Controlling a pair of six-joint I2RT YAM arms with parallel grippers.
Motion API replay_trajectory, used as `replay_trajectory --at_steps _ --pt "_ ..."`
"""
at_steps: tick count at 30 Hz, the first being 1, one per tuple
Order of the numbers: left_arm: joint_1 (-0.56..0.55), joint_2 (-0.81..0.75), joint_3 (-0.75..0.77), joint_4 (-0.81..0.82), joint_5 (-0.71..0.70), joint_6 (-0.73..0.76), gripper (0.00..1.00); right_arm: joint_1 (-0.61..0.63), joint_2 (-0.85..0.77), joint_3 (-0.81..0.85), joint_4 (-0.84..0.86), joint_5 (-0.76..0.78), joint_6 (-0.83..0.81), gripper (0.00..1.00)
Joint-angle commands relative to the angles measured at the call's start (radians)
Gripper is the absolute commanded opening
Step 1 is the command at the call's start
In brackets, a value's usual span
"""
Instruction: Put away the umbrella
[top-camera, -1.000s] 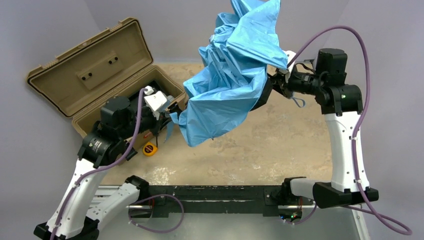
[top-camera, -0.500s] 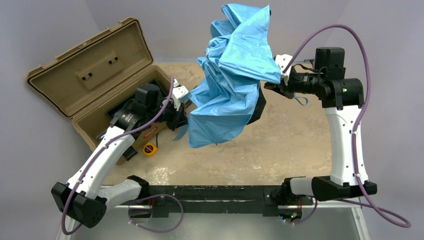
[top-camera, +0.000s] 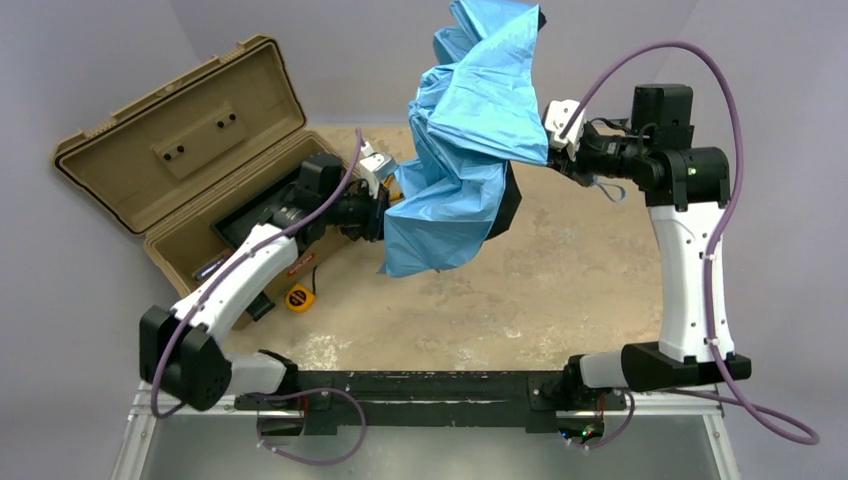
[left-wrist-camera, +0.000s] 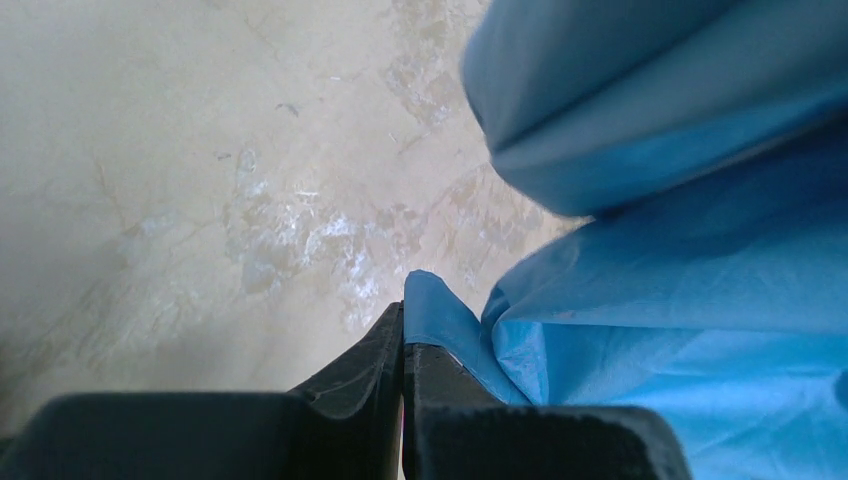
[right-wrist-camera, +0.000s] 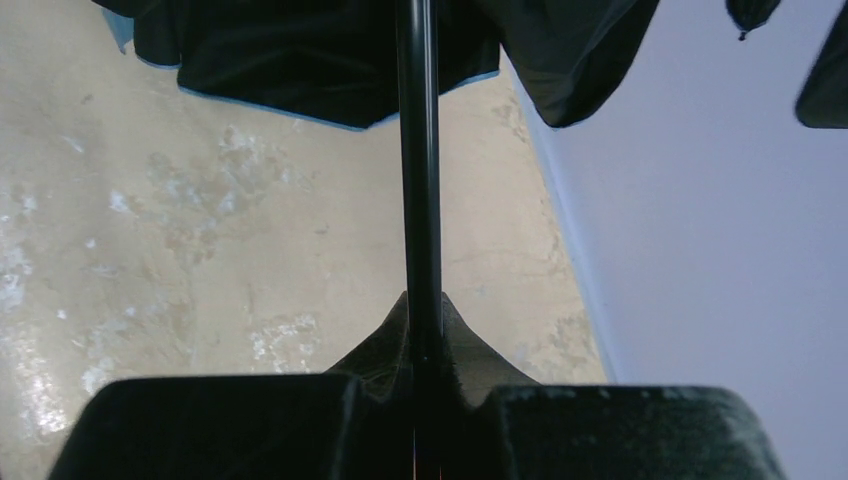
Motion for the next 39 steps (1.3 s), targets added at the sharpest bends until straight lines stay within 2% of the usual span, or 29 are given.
replay_trajectory --at_steps 1,9,18,24,27,31,33,39 --pt "0.007 0.113 0.089 0.171 0.081 -0.146 0.0 -0.005 0.057 0.118 0.01 0.027 -0.037 0.0" --pt "0.007 0.219 0.104 0.234 0.089 -0.197 0.0 -0.032 0.124 0.193 -0.006 0.124 -0.125 0.0" --pt "0.005 0.289 0.095 0.275 0.125 -0.151 0.0 -0.032 0.044 0.041 -0.018 -0.027 -0.218 0.0" --pt "0.005 0.264 0.049 0.302 0.142 -0.122 0.0 -0.032 0.038 0.081 -0.008 -0.042 -0.176 0.0" --pt "0.004 0.241 -0.024 0.377 0.151 -0.17 0.07 -0.032 0.064 0.124 -0.006 -0.036 -0.121 0.0" --pt "-0.006 0.194 -0.141 0.53 0.172 -0.251 0.11 -0.032 0.111 0.203 -0.005 -0.029 -0.04 0.0" --pt "-0.015 0.165 -0.172 0.56 0.183 -0.266 0.12 -0.033 0.132 0.251 -0.008 -0.022 -0.007 0.0" --pt "-0.035 0.043 -0.234 0.575 0.193 -0.241 0.24 -0.032 0.144 0.307 -0.018 -0.006 0.023 0.0"
